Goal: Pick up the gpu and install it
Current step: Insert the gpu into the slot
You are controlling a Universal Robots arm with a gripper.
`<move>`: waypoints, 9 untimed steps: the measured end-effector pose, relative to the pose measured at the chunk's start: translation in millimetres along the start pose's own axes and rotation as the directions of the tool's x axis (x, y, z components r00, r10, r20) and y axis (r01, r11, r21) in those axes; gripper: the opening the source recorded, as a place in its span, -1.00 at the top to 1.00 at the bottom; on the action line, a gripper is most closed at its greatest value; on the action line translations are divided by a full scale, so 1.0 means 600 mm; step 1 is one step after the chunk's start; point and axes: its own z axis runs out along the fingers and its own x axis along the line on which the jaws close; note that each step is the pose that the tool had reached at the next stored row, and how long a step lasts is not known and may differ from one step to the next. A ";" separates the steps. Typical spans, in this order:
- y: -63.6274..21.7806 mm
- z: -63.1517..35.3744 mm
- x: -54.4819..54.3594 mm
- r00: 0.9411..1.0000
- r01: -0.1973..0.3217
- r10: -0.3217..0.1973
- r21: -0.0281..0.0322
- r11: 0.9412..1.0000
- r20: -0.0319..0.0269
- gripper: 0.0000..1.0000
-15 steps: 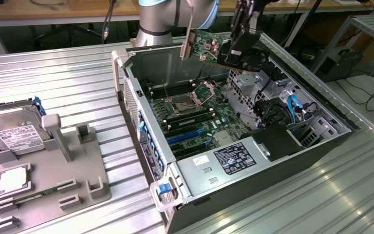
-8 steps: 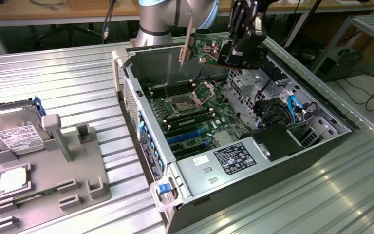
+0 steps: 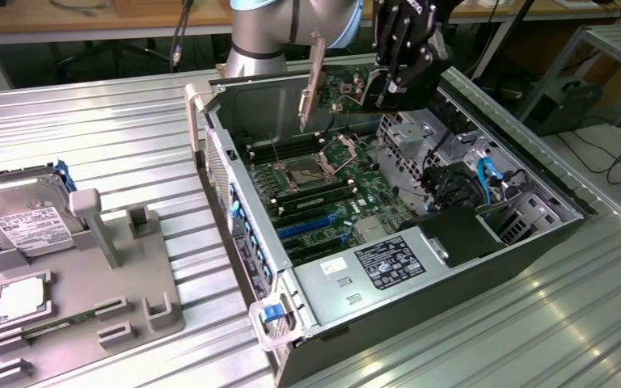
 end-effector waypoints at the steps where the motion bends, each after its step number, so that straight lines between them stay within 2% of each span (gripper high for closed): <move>1: 0.000 0.000 0.000 1.000 0.014 -0.014 0.001 1.000 -0.002 0.44; 2: 0.000 0.000 0.000 1.000 0.023 -0.023 0.005 1.000 -0.007 0.44; 3: 0.000 0.000 0.000 1.000 0.024 -0.024 0.019 1.000 -0.009 0.44; 4: 0.000 0.001 0.000 1.000 0.025 -0.025 0.026 0.999 -0.009 0.44; 5: 0.001 0.004 -0.001 0.999 0.034 -0.034 0.030 0.999 -0.008 0.44; 7: 0.001 0.012 -0.001 0.997 0.072 -0.072 0.029 0.997 -0.009 0.44; 9: 0.001 0.019 -0.001 0.996 0.087 -0.087 0.029 0.996 -0.009 0.44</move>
